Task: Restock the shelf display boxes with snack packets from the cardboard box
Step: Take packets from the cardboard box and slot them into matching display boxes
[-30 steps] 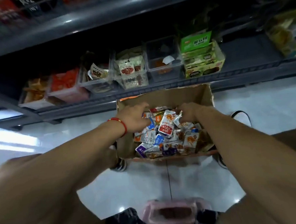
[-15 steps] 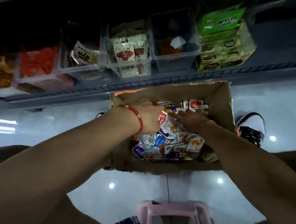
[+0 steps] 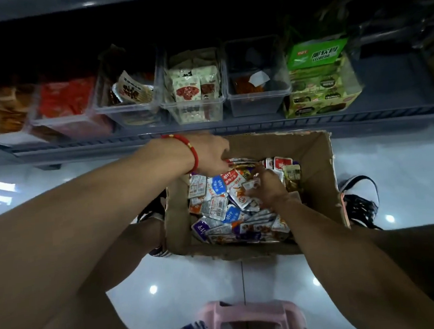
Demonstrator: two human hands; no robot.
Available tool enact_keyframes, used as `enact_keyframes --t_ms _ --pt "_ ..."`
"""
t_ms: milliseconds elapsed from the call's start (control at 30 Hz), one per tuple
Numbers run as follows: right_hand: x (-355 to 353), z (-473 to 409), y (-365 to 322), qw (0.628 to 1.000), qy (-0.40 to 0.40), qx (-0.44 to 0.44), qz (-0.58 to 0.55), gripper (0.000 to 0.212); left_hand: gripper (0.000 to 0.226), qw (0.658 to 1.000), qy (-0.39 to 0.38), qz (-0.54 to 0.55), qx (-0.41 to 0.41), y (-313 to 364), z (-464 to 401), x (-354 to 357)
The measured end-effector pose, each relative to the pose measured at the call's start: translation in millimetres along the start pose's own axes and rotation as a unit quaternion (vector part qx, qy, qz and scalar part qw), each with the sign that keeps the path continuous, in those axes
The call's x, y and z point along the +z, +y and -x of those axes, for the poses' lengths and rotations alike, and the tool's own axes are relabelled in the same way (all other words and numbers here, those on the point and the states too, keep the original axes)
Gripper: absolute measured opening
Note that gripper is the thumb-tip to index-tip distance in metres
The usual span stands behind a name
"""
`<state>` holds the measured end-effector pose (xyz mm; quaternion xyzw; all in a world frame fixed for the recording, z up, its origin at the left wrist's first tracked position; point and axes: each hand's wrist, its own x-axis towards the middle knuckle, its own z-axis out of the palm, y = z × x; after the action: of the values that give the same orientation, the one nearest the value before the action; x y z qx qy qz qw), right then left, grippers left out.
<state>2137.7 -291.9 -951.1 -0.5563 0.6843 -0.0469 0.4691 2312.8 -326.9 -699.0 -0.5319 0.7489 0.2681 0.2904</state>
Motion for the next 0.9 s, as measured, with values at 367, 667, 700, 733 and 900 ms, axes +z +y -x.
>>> enact_keyframes --t_ms 367,667,700,733,900 --pt "26.0 -13.3 -12.9 0.989 0.011 0.122 0.088 0.076 0.042 0.98 0.027 0.195 -0.038 -10.1 -61.0 36.4" --pt "-50.1 -0.3 -27.2 0.996 -0.019 0.07 -0.049 0.05 0.045 0.953 0.059 0.289 -0.074 -9.3 -74.0 59.9" --pt "-59.6 6.2 -33.1 0.995 -0.011 0.063 -0.071 0.046 0.048 0.95 0.067 0.293 -0.081 -8.7 -70.3 58.8" --pt "-69.0 14.9 -39.9 0.993 0.002 0.052 -0.103 0.043 0.05 0.945 0.07 0.306 -0.09 -8.5 -67.3 59.0" --pt "-115.0 66.6 -95.4 0.962 -0.028 -0.057 -0.265 0.019 0.052 0.696 -0.03 0.714 -0.065 6.8 -38.9 39.2"
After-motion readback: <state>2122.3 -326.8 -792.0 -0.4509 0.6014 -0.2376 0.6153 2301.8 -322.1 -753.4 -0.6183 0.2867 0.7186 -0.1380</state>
